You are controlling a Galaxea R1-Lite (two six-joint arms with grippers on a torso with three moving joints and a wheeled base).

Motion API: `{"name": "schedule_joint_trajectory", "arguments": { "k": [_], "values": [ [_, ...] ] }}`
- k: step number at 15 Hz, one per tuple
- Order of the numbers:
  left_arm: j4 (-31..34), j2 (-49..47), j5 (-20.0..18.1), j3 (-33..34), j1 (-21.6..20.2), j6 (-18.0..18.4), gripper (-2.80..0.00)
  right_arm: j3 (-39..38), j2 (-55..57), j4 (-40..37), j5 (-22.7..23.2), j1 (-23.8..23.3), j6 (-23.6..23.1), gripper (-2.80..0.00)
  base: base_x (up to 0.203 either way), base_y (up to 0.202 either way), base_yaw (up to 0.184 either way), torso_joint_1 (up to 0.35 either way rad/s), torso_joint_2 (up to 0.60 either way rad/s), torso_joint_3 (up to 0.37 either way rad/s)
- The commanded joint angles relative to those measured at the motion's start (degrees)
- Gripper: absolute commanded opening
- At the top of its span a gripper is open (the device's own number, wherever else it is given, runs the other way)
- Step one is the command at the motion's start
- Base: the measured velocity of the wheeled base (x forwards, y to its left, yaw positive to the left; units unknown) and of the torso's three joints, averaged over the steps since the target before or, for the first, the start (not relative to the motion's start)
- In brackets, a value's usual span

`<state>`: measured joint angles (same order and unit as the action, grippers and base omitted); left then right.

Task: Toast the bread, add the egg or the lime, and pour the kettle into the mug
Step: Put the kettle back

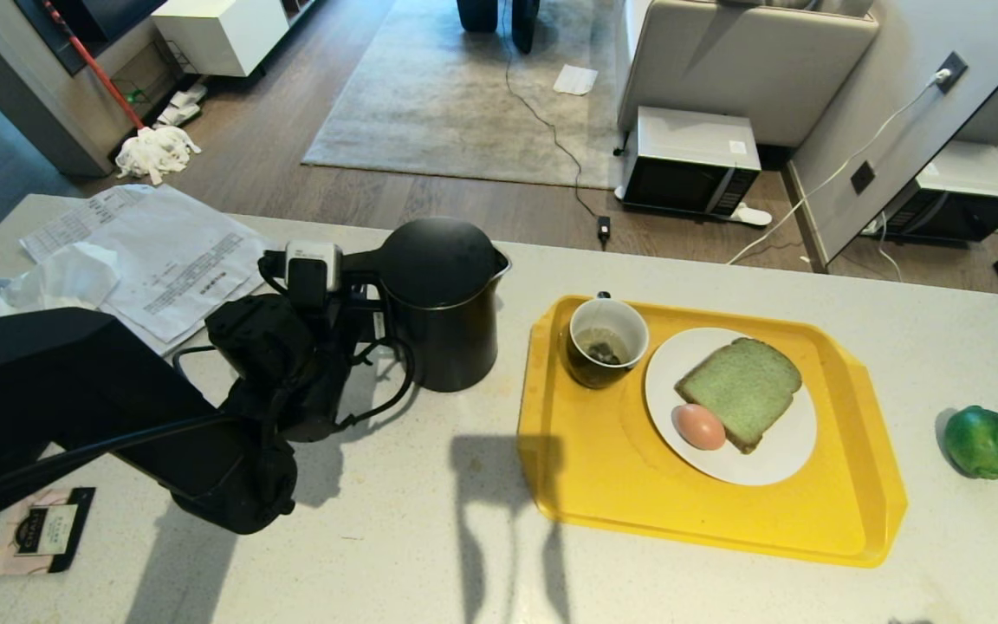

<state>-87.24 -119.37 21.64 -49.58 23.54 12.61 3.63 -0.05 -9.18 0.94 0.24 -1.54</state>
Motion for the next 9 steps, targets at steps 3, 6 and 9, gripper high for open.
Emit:
{"name": "schedule_joint_trajectory", "arguments": {
  "k": [3,6,9],
  "values": [
    [-0.43,1.51,0.10,3.48,0.17,0.13,-2.80,0.06,0.05,-0.05,0.03,-0.03,-0.05,-2.80,0.000,0.000,0.000,0.000,0.00,0.000],
    [-0.43,1.95,0.25,4.76,0.19,0.31,-1.58,0.01,0.05,-0.05,0.03,0.02,-0.05,-2.80,0.000,0.000,0.000,0.000,0.00,0.000],
    [-0.43,2.13,0.25,4.91,0.10,0.19,0.00,-0.03,0.05,-0.05,0.03,0.02,-0.05,-2.80,0.000,0.000,0.000,0.000,0.00,0.000]
  ]
}}
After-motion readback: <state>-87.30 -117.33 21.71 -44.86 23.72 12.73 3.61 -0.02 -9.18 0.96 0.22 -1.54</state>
